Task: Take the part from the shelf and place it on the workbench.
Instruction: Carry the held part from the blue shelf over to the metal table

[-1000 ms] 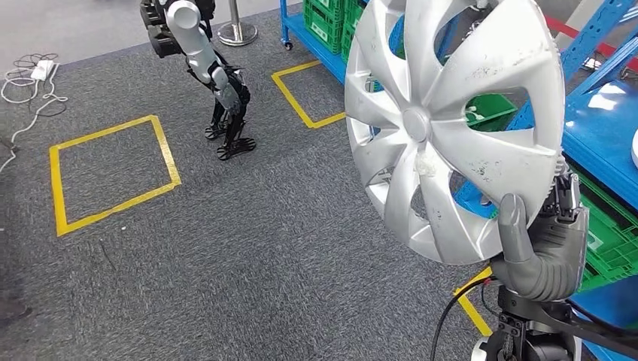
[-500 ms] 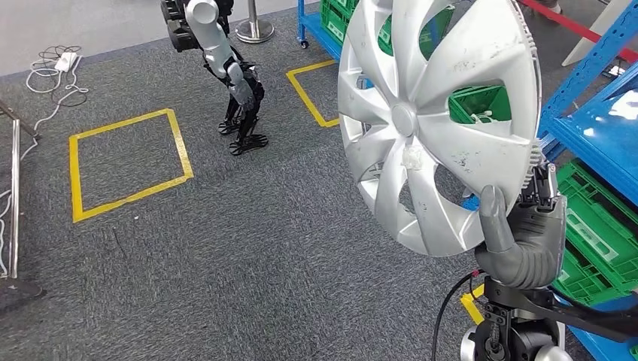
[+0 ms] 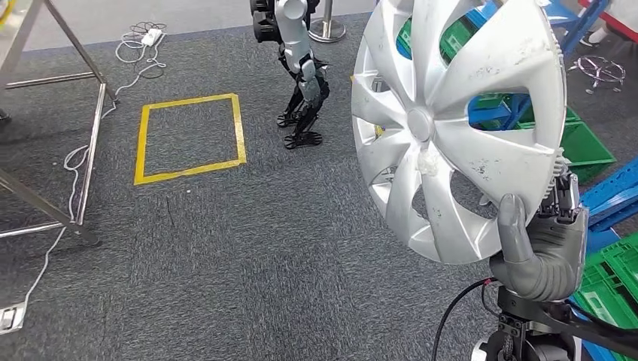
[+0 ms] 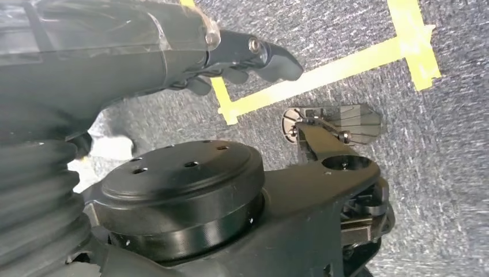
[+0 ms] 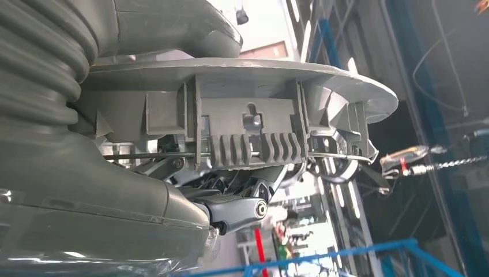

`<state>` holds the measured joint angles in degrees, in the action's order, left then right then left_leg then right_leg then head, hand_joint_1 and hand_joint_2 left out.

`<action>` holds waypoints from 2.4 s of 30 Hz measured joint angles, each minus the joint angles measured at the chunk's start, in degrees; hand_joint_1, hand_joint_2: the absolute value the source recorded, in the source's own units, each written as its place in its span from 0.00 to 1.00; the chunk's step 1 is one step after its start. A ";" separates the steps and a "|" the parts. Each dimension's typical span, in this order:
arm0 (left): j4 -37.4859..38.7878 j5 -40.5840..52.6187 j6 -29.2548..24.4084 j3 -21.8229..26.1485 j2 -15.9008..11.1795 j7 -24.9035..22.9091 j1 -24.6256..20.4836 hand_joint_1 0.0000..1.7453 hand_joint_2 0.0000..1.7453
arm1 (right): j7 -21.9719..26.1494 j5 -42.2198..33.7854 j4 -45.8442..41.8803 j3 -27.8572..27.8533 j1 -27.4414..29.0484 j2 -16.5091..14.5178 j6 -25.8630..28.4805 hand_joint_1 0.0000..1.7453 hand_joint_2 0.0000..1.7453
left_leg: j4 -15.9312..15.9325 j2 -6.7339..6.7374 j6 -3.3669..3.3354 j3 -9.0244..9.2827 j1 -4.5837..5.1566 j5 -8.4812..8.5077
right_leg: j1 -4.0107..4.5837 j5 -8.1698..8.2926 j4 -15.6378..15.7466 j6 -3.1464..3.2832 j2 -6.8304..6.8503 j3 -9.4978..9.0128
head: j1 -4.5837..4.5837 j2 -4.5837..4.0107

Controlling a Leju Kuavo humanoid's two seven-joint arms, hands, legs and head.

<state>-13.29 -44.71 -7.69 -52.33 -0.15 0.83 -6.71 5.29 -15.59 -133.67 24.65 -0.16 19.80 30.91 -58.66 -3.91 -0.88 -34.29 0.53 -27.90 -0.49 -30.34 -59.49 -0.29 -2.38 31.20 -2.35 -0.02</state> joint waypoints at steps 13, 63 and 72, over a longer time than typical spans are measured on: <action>0.00 0.08 0.01 0.00 0.04 0.44 0.09 0.00 1.00 | 0.04 -0.46 0.13 0.59 -0.14 -0.07 -0.38 1.00 1.00 | -7.91 5.61 3.14 -3.96 -1.20 -2.71 | -0.04 0.43 2.53 0.80 5.10 -0.88 | 2.58 0.00; -0.04 -7.20 -2.27 0.10 -1.28 0.33 -0.01 0.00 1.00 | 6.46 -9.20 11.71 3.07 -3.25 -3.69 -10.79 1.00 1.00 | 0.12 -0.41 0.28 -0.41 0.17 0.56 | 0.82 0.83 1.55 1.34 -0.16 -0.03 | -0.17 0.00; -0.02 -5.39 -1.44 0.06 -0.29 1.55 0.11 0.00 1.00 | 0.55 -6.29 10.68 3.43 -5.84 -3.59 -8.61 1.00 1.00 | -13.46 4.24 3.11 -7.12 -1.30 -5.40 | 0.05 1.45 3.48 1.20 4.71 -0.94 | 2.01 0.00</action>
<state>-13.31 -50.10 -9.13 -52.27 -0.44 2.37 -6.60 5.83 -21.88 -122.99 28.08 -6.00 16.21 22.29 -72.13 0.33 2.22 -41.40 -0.77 -33.30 -0.45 -28.89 -56.01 0.91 2.34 30.25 -0.34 -0.02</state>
